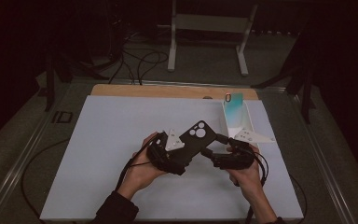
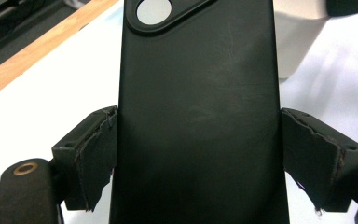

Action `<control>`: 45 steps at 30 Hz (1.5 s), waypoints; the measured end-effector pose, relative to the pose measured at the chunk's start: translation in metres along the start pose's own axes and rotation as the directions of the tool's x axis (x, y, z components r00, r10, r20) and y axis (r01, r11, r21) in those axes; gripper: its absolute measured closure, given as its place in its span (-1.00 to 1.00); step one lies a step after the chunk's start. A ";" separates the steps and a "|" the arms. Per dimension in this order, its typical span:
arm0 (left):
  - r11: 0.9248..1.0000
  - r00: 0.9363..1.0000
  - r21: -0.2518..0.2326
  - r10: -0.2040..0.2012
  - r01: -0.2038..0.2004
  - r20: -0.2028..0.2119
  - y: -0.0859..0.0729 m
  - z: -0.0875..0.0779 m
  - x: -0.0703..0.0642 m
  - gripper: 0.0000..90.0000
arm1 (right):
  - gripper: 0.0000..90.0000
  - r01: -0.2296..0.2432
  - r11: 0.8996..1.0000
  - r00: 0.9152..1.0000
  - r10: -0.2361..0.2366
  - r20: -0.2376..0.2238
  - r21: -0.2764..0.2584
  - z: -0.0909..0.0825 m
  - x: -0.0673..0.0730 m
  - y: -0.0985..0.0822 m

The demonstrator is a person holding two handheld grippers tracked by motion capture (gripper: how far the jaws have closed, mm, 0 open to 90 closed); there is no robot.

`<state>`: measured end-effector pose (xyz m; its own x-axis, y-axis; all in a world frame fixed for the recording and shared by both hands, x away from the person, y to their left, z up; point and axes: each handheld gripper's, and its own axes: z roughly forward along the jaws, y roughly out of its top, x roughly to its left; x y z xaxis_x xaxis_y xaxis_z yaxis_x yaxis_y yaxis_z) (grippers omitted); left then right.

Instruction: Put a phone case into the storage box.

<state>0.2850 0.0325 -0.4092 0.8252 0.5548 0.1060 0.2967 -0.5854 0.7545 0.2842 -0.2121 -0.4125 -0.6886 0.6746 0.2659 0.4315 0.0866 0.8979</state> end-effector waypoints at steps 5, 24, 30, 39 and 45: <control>1.000 1.000 -0.029 0.002 -0.002 0.016 0.002 -0.001 -0.006 -0.65 | -0.13 -0.043 0.999 0.999 0.044 -0.028 0.027 0.007 0.001 0.000; 0.999 1.000 -0.020 -0.028 0.028 -0.012 -0.002 0.009 -0.009 -0.66 | 0.90 -0.063 0.996 0.988 0.070 -0.138 0.059 0.016 0.014 0.003; 0.995 0.994 -0.051 -0.079 0.083 0.071 -0.008 0.003 0.001 -0.73 | 0.90 -0.041 0.998 0.989 0.047 -0.140 0.045 0.011 0.011 0.004; 0.992 0.969 -0.064 -0.092 0.109 0.229 -0.013 0.001 0.005 -0.88 | 0.90 0.045 0.998 0.976 -0.037 -0.213 0.034 -0.002 0.018 0.010; 0.991 0.956 -0.080 -0.084 0.110 0.282 -0.015 0.000 0.006 -0.72 | 0.90 0.075 0.997 0.953 -0.064 -0.296 0.025 -0.004 0.024 0.013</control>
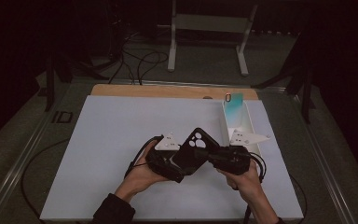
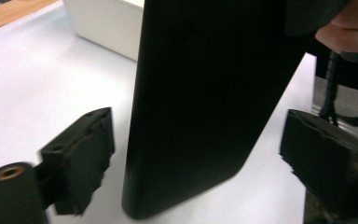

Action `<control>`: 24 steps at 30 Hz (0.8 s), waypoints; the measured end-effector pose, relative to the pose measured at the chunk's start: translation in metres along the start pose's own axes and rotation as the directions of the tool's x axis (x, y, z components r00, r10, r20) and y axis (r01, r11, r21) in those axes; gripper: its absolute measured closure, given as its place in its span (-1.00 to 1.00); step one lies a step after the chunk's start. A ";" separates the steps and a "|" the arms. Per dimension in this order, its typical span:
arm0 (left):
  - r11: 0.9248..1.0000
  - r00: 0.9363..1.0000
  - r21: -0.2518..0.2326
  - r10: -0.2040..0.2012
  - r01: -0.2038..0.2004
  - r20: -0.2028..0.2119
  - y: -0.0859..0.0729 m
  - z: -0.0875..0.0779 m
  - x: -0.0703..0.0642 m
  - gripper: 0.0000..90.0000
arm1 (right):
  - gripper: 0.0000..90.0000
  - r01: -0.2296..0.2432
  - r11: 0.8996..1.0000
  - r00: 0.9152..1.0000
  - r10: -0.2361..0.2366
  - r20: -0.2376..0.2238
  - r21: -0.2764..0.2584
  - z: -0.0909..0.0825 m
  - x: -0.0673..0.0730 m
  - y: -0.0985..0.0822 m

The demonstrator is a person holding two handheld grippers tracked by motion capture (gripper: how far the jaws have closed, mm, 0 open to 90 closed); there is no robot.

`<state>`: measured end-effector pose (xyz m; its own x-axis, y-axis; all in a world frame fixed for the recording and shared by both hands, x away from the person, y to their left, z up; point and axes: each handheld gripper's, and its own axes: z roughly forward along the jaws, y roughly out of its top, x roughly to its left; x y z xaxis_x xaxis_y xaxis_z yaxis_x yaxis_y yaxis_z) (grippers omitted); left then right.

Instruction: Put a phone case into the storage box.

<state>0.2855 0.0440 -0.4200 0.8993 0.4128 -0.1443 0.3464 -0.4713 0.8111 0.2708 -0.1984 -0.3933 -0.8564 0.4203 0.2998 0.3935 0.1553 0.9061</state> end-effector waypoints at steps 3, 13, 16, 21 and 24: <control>1.000 0.999 -0.011 -0.008 0.008 0.033 -0.002 -0.001 0.002 -0.64 | 0.90 0.003 1.000 0.999 -0.003 -0.034 -0.002 0.001 0.000 0.001; 0.999 0.998 -0.036 0.015 -0.013 0.063 -0.008 -0.008 0.004 0.12 | 0.89 0.012 1.000 1.000 -0.012 -0.011 0.024 -0.002 -0.007 -0.001; 0.999 0.998 -0.036 0.019 -0.017 0.061 -0.009 -0.009 0.004 0.34 | 0.78 0.022 0.999 1.000 -0.023 0.012 0.046 -0.003 -0.009 -0.001; 0.999 0.997 -0.043 0.034 -0.031 0.073 -0.009 -0.009 0.001 0.68 | 0.26 0.037 0.997 0.996 -0.042 0.079 0.068 -0.001 -0.009 -0.002; 0.997 0.997 -0.048 0.063 -0.060 0.043 -0.009 -0.008 -0.004 0.77 | -0.15 0.023 0.997 0.993 -0.031 0.111 0.069 0.001 -0.008 -0.001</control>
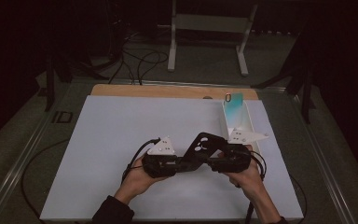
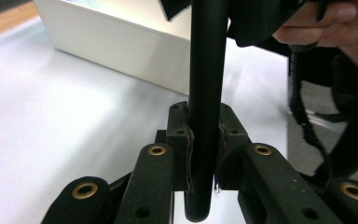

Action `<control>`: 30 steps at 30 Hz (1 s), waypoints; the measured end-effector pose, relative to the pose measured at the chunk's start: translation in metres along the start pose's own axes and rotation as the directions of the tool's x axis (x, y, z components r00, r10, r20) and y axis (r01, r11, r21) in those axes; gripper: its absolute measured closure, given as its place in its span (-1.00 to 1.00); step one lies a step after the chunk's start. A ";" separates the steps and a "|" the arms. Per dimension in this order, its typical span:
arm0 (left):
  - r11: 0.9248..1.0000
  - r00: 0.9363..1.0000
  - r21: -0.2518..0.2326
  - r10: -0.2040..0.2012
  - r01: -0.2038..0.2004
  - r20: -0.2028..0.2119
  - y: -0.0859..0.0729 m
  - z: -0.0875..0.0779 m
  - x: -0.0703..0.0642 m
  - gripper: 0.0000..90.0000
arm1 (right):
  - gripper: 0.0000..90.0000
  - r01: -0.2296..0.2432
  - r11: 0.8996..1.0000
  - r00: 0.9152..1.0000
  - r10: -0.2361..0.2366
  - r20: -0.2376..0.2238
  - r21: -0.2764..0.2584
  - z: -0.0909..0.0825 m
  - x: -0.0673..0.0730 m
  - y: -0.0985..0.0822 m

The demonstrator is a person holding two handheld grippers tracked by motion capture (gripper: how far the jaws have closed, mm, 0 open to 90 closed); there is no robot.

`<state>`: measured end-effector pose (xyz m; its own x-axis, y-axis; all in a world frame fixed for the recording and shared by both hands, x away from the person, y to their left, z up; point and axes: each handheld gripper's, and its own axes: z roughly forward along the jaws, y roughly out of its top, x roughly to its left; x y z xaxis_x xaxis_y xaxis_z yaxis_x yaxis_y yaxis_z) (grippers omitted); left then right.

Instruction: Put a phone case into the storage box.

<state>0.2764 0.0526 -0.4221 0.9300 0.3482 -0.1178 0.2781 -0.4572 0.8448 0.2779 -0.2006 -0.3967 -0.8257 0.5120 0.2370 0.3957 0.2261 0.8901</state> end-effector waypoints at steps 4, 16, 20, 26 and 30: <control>1.000 0.998 0.005 0.013 -0.013 -0.054 0.000 0.001 -0.001 0.77 | -0.53 -0.017 1.000 0.998 0.017 0.068 -0.001 0.001 0.003 0.002; 1.000 0.989 -0.015 -0.024 0.022 -0.144 -0.006 -0.003 0.004 0.78 | -0.70 -0.085 0.993 0.984 0.097 0.151 -0.080 -0.010 0.003 0.007; 1.000 0.989 -0.014 -0.013 0.011 -0.146 -0.004 -0.001 0.001 0.78 | -0.70 -0.131 0.986 0.978 0.146 0.148 -0.106 -0.007 0.001 0.009; 1.000 0.990 -0.013 -0.002 0.001 -0.141 -0.004 0.002 -0.002 0.78 | -0.69 -0.200 0.969 0.966 0.220 0.135 -0.149 -0.002 -0.002 0.012; 1.000 0.989 -0.004 0.003 -0.004 -0.146 -0.005 0.004 -0.003 0.78 | -0.70 -0.205 0.966 0.965 0.227 0.135 -0.157 -0.002 -0.002 0.012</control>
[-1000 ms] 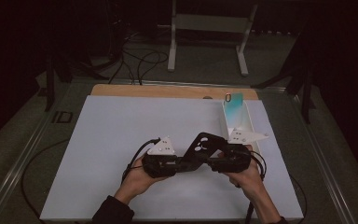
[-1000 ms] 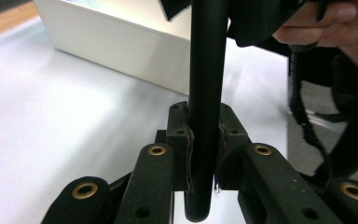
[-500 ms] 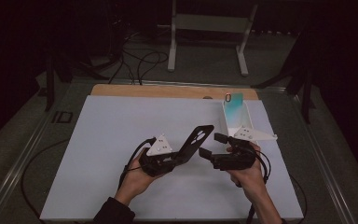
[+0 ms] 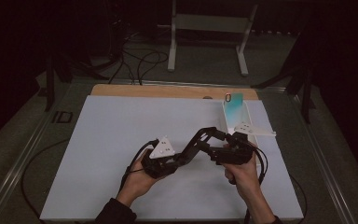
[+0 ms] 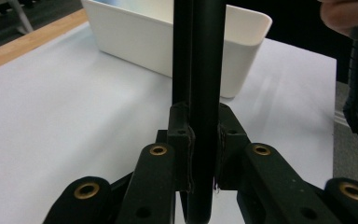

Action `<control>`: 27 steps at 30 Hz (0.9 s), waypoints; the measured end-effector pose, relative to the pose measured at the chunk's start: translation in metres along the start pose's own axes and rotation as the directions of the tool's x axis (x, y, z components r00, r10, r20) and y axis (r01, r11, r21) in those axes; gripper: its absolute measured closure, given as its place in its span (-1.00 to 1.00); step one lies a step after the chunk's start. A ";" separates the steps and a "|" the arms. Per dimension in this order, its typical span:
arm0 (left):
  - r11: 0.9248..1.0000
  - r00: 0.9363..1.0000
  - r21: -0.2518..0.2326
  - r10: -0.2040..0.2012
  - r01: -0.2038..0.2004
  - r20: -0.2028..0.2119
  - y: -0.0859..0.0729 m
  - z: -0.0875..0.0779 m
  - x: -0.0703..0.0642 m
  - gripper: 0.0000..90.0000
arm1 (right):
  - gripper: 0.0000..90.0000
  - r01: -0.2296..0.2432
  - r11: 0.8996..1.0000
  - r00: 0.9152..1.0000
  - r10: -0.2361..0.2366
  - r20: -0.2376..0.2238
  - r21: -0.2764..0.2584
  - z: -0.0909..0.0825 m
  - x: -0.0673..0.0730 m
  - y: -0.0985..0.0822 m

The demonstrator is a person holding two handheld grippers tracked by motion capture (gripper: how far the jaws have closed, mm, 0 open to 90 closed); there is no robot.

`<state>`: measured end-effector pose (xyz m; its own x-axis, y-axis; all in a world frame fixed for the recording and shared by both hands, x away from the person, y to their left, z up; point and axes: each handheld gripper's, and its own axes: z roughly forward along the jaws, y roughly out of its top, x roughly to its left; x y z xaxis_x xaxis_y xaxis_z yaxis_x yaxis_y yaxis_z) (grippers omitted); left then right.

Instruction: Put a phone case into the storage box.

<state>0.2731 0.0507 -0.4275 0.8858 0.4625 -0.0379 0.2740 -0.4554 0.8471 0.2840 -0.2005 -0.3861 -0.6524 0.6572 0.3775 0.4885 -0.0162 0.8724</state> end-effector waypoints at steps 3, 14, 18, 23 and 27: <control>1.000 1.000 0.011 0.007 -0.007 -0.010 0.000 0.003 -0.003 0.78 | -0.73 -0.024 0.999 1.000 0.024 -0.002 -0.022 0.004 0.002 0.001; 1.000 1.000 0.020 -0.012 0.012 -0.002 -0.001 0.010 -0.008 0.78 | -0.75 -0.044 0.997 0.999 0.045 0.011 -0.064 0.011 0.007 0.000; 1.000 1.000 0.016 -0.014 0.014 0.009 -0.002 0.011 -0.009 0.78 | -0.75 -0.043 0.997 0.999 0.044 0.020 -0.061 0.011 0.008 0.000; 1.000 1.000 0.019 -0.017 0.017 0.010 -0.003 0.012 -0.009 0.78 | -0.72 -0.033 0.997 0.999 0.036 0.035 -0.068 0.013 0.010 -0.001; 1.000 1.000 0.017 -0.012 0.012 0.012 -0.003 0.012 -0.009 0.78 | -0.70 -0.001 0.998 0.999 0.004 0.046 -0.068 0.011 0.014 0.000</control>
<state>0.2689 0.0390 -0.4358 0.8868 0.4589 -0.0548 0.2912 -0.4628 0.8373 0.2808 -0.1828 -0.3844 -0.6229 0.6914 0.3660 0.4486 -0.0676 0.8912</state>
